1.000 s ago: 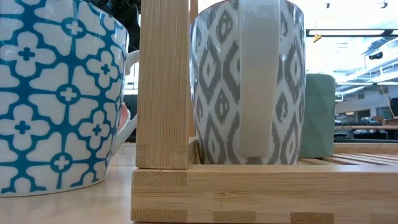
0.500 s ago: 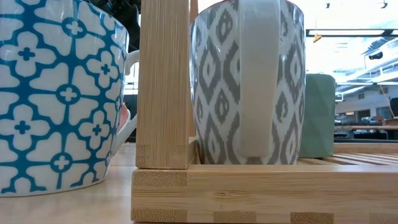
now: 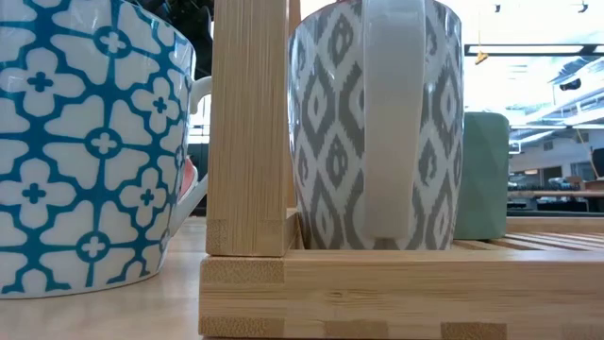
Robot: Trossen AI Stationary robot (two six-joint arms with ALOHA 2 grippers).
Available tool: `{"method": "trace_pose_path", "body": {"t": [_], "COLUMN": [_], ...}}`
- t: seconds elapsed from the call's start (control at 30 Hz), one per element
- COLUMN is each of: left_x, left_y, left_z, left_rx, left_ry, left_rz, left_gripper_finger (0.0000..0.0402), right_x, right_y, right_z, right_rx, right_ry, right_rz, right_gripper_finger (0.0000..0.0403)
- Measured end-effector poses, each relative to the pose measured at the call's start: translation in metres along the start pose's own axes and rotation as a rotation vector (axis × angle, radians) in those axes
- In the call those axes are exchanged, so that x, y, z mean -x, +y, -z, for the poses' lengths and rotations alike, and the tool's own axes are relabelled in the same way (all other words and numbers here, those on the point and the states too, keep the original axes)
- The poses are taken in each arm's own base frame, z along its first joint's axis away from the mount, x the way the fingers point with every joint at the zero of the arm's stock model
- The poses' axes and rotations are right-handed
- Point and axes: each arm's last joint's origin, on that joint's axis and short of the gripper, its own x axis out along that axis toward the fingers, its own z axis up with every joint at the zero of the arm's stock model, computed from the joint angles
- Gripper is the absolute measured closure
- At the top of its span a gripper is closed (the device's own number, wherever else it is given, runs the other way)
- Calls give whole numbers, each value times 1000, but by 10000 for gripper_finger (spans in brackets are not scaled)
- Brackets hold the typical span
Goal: Place coffee mugs
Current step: Put the blue mug on the shelf
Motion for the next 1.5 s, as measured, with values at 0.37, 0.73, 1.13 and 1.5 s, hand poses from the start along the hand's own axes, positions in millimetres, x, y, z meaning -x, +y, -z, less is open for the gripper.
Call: {"method": "trace_pose_path", "body": {"t": [0.37,0.73,1.13,1.5], "left_x": [0,0,0,0], "left_y": [0,0,0,0], "left_z": [0,0,0,0], "left_rx": [0,0,-1,-1], "left_ry": [0,0,1,0], "left_rz": [0,0,0,-1], "left_gripper_finger": [225,225,225,225], "right_x": [-66,-127,-149,-150], "right_y": [-42,-45,-44,-43], "right_z": [20,46,58,60], "right_rx": [9,136,187,186], "right_ry": [124,261,319,338], "right_rz": [-43,-118,-147,-157], "right_gripper_finger": [236,236,236,236]}}
